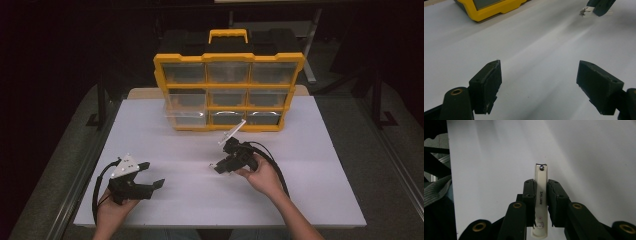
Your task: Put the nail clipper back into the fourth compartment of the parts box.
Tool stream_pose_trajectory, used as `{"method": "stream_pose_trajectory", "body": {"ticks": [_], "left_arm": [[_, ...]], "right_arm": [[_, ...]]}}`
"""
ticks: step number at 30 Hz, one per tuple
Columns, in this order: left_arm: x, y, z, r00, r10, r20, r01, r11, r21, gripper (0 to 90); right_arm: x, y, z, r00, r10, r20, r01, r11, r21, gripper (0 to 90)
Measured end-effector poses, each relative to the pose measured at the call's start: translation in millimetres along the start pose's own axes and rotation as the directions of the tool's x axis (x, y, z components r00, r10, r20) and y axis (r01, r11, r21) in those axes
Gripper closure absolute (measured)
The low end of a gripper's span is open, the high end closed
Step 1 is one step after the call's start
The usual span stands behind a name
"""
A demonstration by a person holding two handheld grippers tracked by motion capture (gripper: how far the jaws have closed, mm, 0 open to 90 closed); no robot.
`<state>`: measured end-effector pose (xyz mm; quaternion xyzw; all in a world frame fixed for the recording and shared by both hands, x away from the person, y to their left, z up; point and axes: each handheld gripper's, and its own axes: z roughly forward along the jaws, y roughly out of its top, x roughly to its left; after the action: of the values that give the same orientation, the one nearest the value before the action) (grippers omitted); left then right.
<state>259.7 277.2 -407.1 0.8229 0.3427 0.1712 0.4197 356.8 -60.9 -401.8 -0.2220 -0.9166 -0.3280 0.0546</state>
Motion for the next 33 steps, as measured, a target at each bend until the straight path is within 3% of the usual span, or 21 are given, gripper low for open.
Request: {"method": "stream_pose_trajectory", "body": {"ticks": [10, 13, 21, 25, 33], "left_arm": [[0.6, 0.1, 0.1, 1.0, 0.003, 0.001, -0.003, 1.0, -0.009, 20.2], [-0.1, 0.2, 0.5, 1.0, 0.0, 0.001, 0.0, 1.0, -0.009, 20.2], [-0.3, 0.7, 0.6, 1.0, 0.004, 0.004, -0.004, 1.0, -0.005, 20.2], [-0.1, 0.7, 0.3, 1.0, 0.005, 0.004, -0.005, 1.0, -0.004, 20.2], [-0.3, 0.7, 0.3, 1.0, 0.006, 0.005, -0.006, 1.0, -0.001, 20.2]], "right_arm": [[-5.0, 8.9, -13.6, 0.9987, -0.006, -0.051, 0.005, 1.0, -0.01, 75.9], [-5.9, 14.1, -20.0, 0.9974, -0.03, -0.065, 0.029, 0.999, -0.026, 75.8], [-4.8, 33.0, -44.4, 0.9927, -0.039, -0.114, 0.031, 0.997, -0.069, 75.8], [-5.6, 40.2, -52.5, 0.9937, -0.053, -0.099, 0.047, 0.997, -0.064, 75.8], [-5.1, 63.9, -65.9, 0.9888, -0.108, -0.103, 0.097, 0.99, -0.106, 75.8]]}}
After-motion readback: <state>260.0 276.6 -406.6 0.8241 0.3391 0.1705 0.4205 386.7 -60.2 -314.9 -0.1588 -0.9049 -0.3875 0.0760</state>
